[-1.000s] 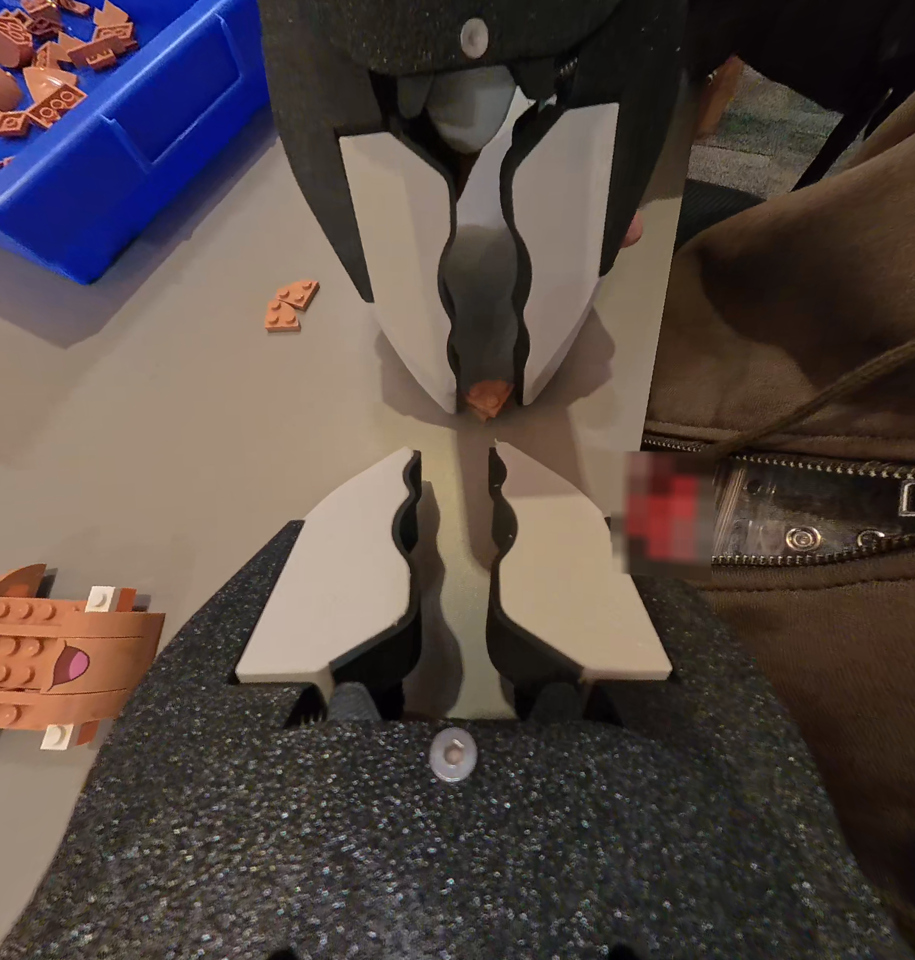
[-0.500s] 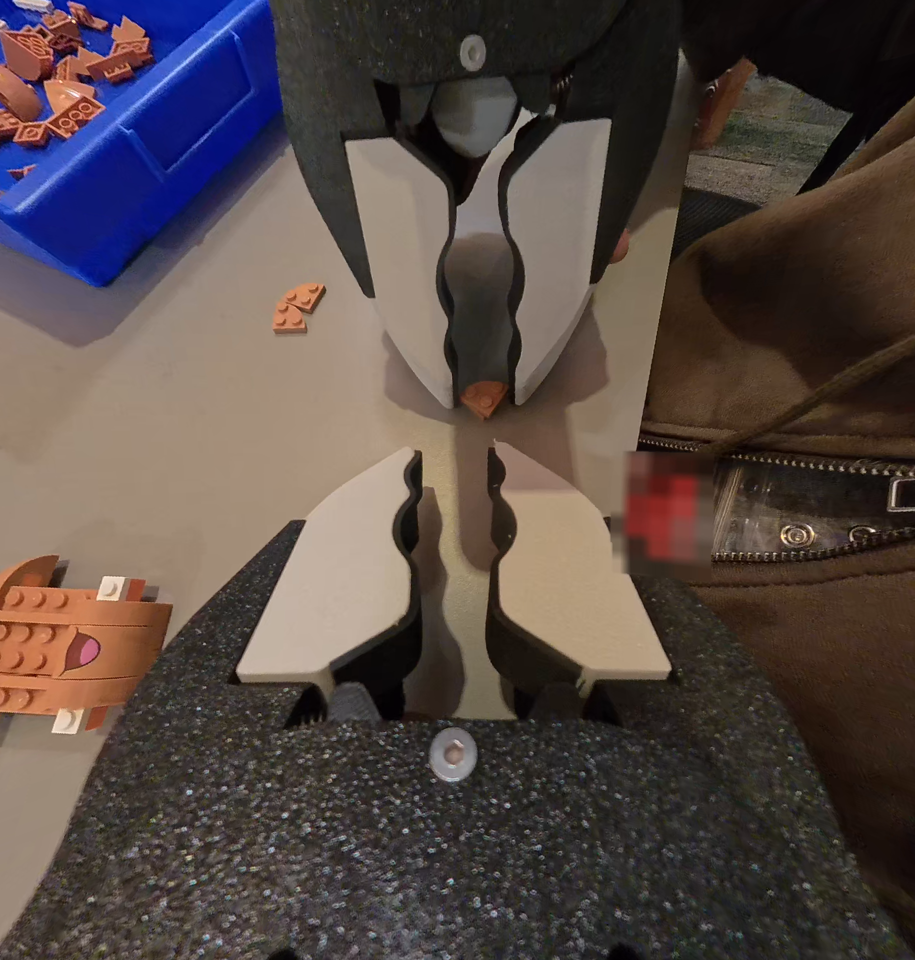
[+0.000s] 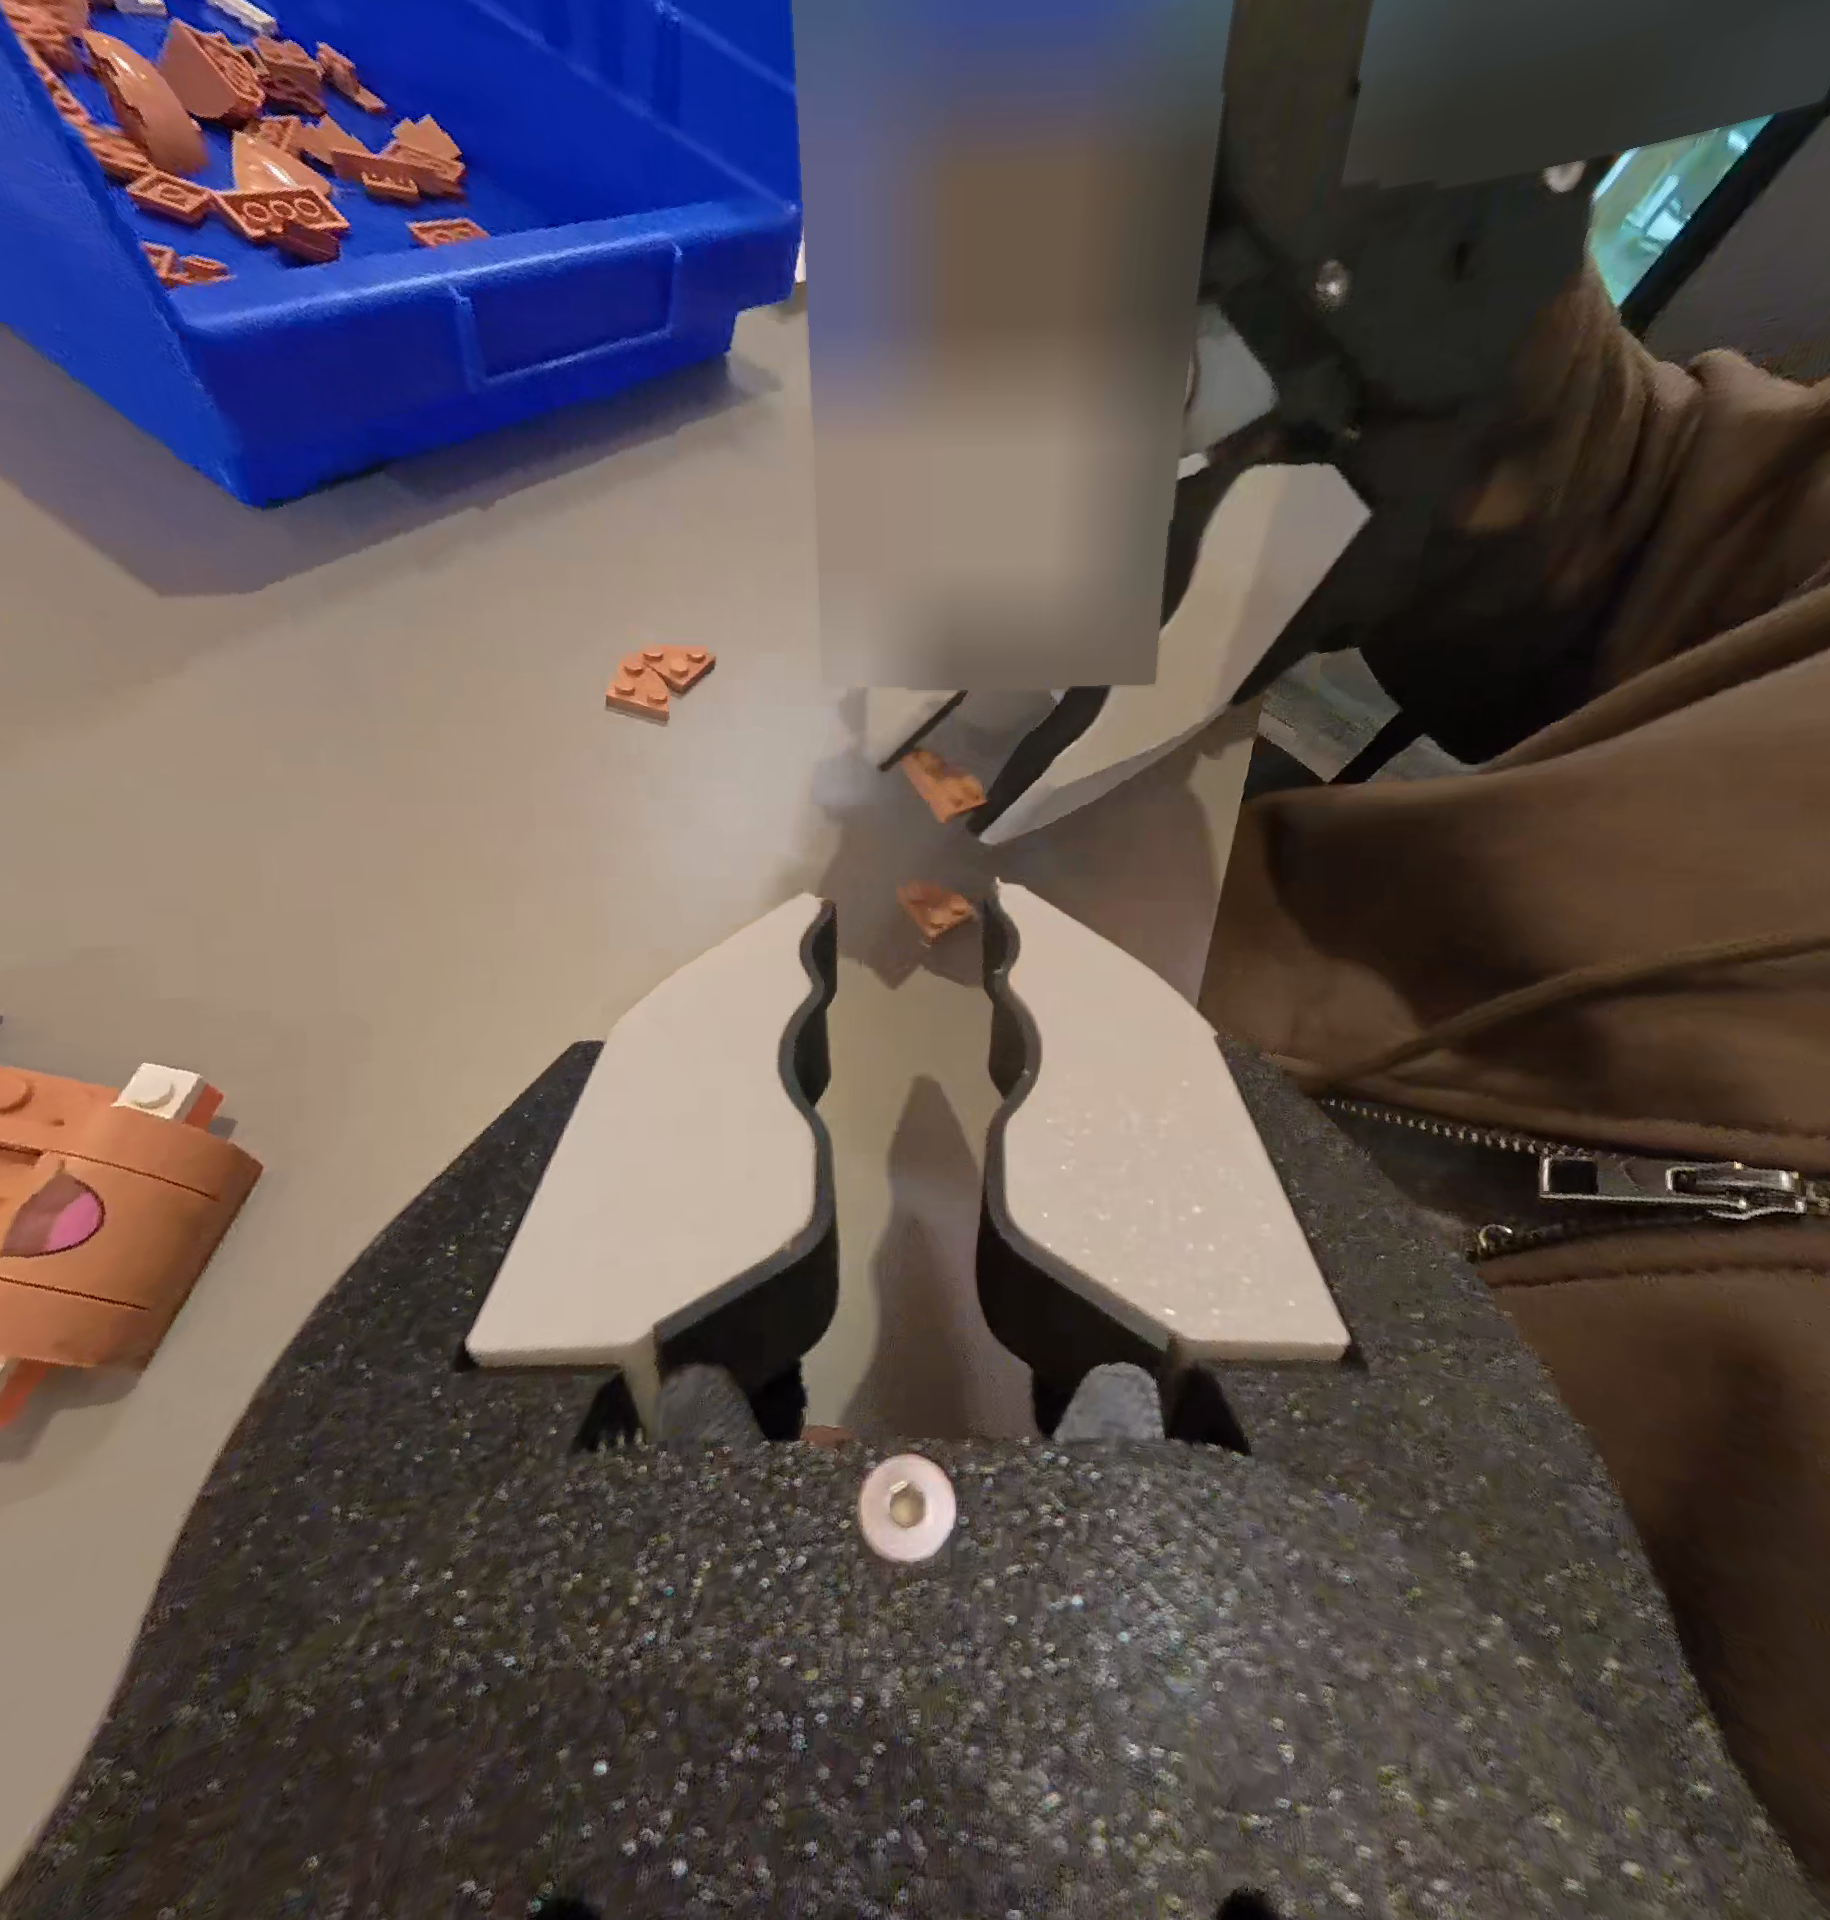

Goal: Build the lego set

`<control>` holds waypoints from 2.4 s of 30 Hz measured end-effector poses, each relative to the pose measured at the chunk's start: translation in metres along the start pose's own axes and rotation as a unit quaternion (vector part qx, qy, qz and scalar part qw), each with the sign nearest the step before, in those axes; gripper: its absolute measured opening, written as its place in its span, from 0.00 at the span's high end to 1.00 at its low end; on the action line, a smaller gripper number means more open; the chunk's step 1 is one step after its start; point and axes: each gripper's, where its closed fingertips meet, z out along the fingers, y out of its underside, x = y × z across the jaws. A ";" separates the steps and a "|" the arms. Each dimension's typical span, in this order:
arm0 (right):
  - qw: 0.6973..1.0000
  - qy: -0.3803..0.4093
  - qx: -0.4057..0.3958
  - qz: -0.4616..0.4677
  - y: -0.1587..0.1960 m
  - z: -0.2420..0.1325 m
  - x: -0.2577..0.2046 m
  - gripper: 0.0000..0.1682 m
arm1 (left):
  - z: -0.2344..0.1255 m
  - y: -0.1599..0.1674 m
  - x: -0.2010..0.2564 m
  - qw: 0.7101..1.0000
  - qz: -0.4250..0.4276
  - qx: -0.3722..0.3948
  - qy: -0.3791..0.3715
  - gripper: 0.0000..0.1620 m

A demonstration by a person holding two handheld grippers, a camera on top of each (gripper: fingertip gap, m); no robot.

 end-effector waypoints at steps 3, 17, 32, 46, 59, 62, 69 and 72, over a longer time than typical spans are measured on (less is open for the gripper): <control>0.999 -0.026 -0.023 0.011 0.008 0.003 -0.011 0.87 | 0.003 0.003 0.001 1.000 0.011 -0.013 -0.006 0.83; 0.977 -0.145 -0.102 0.117 0.031 0.019 -0.026 0.87 | 0.001 0.002 0.002 1.000 0.014 -0.007 -0.002 0.83; 0.968 -0.161 -0.149 0.119 0.031 0.017 -0.032 0.81 | -0.006 0.000 0.002 1.000 0.013 0.016 0.002 0.84; 0.974 -0.178 -0.116 0.083 0.040 0.012 -0.030 0.82 | 0.025 0.031 0.013 0.982 0.142 -0.126 0.010 0.83; 0.978 -0.166 -0.093 0.080 0.038 0.013 -0.032 0.88 | 0.045 0.033 0.009 0.967 0.192 -0.164 -0.014 0.85; 0.979 -0.163 -0.093 0.076 0.037 0.013 -0.032 0.88 | 0.048 0.033 0.012 0.966 0.200 -0.163 -0.013 0.90; 0.982 -0.156 -0.084 0.058 0.035 0.012 -0.031 0.87 | 0.047 0.032 0.012 0.965 0.207 -0.158 -0.016 0.98; 0.982 -0.165 -0.080 0.052 0.035 0.011 -0.031 0.85 | 0.047 0.032 0.013 0.966 0.207 -0.157 -0.012 0.98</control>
